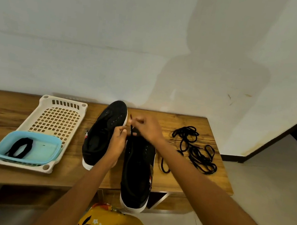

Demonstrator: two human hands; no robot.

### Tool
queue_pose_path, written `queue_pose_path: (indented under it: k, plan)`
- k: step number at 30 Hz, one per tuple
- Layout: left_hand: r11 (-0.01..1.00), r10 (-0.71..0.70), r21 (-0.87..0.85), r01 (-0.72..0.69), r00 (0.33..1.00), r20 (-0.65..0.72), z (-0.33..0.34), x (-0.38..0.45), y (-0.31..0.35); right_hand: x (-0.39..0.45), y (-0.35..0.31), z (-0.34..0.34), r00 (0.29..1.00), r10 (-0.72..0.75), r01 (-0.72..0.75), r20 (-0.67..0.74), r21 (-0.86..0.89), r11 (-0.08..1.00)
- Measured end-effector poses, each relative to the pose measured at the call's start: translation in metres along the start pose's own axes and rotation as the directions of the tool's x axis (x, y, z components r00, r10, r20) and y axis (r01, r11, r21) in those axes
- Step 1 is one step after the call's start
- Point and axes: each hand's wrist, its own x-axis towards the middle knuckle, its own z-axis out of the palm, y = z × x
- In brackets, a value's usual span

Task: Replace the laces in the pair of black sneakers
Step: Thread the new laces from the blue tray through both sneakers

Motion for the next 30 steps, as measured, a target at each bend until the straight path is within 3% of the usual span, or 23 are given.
queue_pose_path:
  k: [3, 5, 8, 10, 12, 15, 17, 19, 23, 28, 30]
  plan:
    - [0.986, 0.023, 0.164, -0.032, 0.998, 0.054, 0.004, 0.005, 0.0, 0.027, -0.052, -0.044, 0.969, -0.017, 0.078, -0.246, 0.239, 0.968]
    - [0.948, 0.097, 0.295, -0.119, 0.991, 0.091, 0.006, 0.005, -0.003, 0.048, -0.087, -0.082, 0.92, 0.024, 0.167, -0.392, 0.445, 0.88]
    - [0.91, 0.177, 0.375, -0.178, 0.984, 0.035, 0.004, 0.005, -0.006, 0.066, -0.113, -0.123, 0.894, 0.079, 0.253, -0.442, 0.642, 0.724]
    - [0.931, 0.172, 0.333, -0.15, 0.984, -0.038, 0.001, 0.007, -0.003, 0.064, -0.105, -0.122, 0.903, 0.089, 0.243, -0.421, 0.67, 0.702]
    - [0.927, 0.171, 0.35, -0.137, 0.983, -0.069, 0.001, 0.009, 0.001, 0.052, -0.08, -0.105, 0.921, 0.11, 0.15, -0.373, 0.602, 0.784]
    - [0.944, 0.192, 0.301, -0.138, 0.969, -0.158, 0.001, 0.006, 0.006, 0.027, -0.03, -0.067, 0.987, 0.122, -0.105, -0.106, 0.148, 0.983]
    - [0.967, 0.181, 0.219, -0.133, 0.959, -0.217, 0.002, 0.004, 0.009, 0.01, -0.007, -0.038, 0.966, 0.22, -0.221, 0.135, -0.006, 0.975]
    - [0.966, 0.188, 0.218, -0.139, 0.956, -0.224, 0.004, 0.002, 0.013, -0.003, 0.003, -0.013, 0.936, 0.238, -0.236, 0.26, -0.04, 0.971]
    - [0.982, 0.162, 0.124, -0.14, 0.969, -0.185, 0.004, 0.001, 0.013, -0.012, 0.008, 0.007, 0.963, 0.163, -0.151, 0.214, -0.07, 0.986]
    - [0.959, 0.015, -0.282, -0.037, 0.997, -0.081, 0.0, -0.001, 0.004, 0.002, -0.01, -0.01, 0.989, 0.086, -0.082, 0.124, -0.037, 0.996]
    - [0.964, -0.004, -0.267, -0.016, 0.997, -0.076, 0.004, -0.002, 0.001, 0.013, -0.02, -0.018, 0.991, 0.057, -0.05, 0.124, -0.059, 0.997]
